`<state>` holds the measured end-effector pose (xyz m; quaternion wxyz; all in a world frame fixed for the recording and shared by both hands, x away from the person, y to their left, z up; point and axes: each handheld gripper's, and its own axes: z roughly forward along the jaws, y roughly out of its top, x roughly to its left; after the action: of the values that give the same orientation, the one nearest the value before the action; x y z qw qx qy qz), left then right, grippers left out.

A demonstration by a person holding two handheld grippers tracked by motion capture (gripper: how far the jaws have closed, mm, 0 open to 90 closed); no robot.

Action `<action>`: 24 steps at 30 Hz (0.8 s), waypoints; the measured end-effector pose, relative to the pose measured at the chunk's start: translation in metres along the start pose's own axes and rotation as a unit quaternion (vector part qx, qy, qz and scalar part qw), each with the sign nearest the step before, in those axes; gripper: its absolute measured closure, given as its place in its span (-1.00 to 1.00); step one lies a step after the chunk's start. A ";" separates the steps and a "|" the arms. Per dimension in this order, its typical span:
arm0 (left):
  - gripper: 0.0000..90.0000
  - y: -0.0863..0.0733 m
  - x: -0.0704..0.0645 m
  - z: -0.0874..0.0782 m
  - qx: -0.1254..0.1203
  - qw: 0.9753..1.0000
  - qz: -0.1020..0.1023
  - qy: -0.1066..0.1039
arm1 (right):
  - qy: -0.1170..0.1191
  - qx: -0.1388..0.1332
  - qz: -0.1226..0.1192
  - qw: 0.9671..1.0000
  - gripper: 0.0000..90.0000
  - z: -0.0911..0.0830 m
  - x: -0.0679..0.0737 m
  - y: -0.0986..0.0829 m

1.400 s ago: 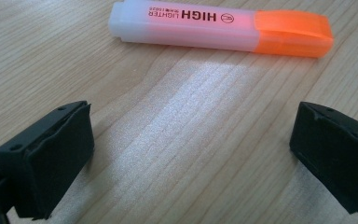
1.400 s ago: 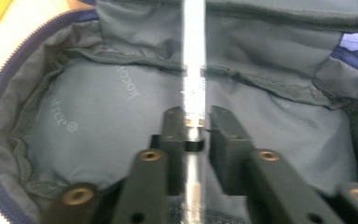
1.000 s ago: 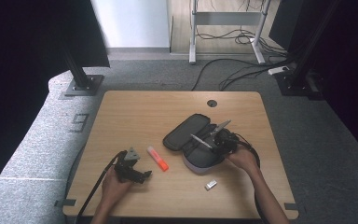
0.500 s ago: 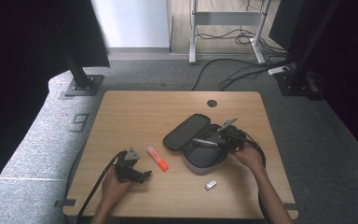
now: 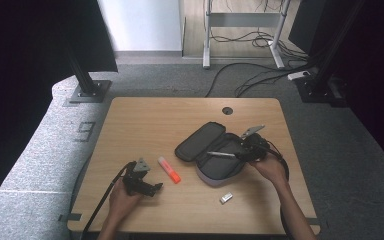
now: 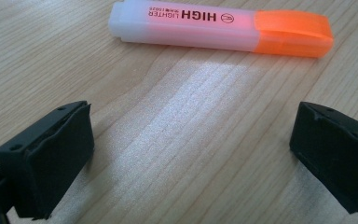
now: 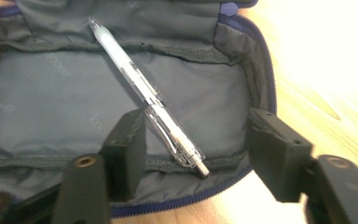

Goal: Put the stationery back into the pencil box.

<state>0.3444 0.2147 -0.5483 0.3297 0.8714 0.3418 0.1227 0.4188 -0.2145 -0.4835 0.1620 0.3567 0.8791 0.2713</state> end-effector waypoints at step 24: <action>-1.00 0.000 0.000 0.000 0.000 1.000 0.001 0.000 | 0.010 -0.056 0.039 0.998 -1.00 -0.034 0.020 -0.050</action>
<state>0.3445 0.2148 -0.5483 0.3293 0.8717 0.3413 0.1230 0.3619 -0.2425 -0.4873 0.1622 0.3780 0.8498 0.3297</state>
